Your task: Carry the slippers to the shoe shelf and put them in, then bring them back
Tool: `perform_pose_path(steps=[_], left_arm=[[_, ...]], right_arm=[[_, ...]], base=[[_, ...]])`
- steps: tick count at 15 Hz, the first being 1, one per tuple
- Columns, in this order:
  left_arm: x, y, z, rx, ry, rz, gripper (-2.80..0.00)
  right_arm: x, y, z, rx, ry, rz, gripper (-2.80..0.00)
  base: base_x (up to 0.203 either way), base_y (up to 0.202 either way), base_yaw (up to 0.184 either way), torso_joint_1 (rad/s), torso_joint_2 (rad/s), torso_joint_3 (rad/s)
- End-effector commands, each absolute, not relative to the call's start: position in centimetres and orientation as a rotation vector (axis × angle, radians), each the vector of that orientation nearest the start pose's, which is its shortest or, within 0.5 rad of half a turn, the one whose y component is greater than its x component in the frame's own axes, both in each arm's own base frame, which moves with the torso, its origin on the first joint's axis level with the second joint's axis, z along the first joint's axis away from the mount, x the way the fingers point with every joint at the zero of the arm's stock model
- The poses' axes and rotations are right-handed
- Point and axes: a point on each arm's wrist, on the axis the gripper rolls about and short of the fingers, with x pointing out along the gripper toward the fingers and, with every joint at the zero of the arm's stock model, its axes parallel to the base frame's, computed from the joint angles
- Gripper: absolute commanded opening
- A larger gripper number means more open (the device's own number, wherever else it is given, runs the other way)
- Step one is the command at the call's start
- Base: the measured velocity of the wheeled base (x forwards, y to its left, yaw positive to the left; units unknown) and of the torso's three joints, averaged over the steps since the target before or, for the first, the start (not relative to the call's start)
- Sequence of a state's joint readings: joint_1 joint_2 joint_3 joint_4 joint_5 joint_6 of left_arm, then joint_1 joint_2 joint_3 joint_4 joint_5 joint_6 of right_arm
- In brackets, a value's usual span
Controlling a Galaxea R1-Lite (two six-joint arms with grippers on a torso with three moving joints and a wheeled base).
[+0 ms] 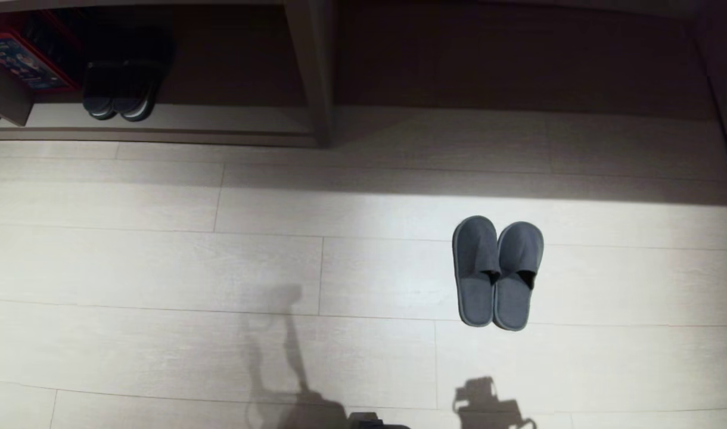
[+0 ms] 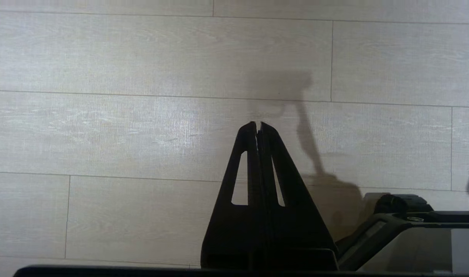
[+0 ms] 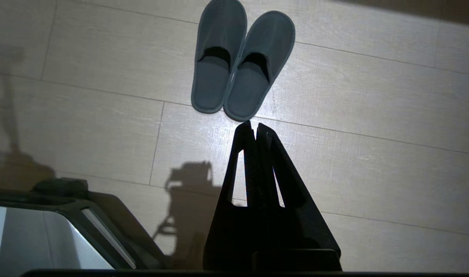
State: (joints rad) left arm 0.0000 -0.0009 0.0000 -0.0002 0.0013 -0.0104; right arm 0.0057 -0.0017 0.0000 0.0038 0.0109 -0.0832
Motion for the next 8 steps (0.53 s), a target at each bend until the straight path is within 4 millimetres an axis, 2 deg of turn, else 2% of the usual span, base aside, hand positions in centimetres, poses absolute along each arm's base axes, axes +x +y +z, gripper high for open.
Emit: perform_pose_path(steps=[1,8], left_arm=[[-2.28,0.0,7.54,-0.011,-0.001,0.002,-2.8],[-2.28,0.0,7.56,-0.011,-0.002,0.003,-2.8]], right_arm=[[-2.27,0.01,7.5,-0.084,0.005,0.017,-2.8],[-2.27,0.01,7.5,-0.081,0.006,0.016,-2.8]], base=[[0.0,0.0,0.0,0.002,0.0,0.196],[0.0,0.0,0.0,0.002,0.0,0.201]])
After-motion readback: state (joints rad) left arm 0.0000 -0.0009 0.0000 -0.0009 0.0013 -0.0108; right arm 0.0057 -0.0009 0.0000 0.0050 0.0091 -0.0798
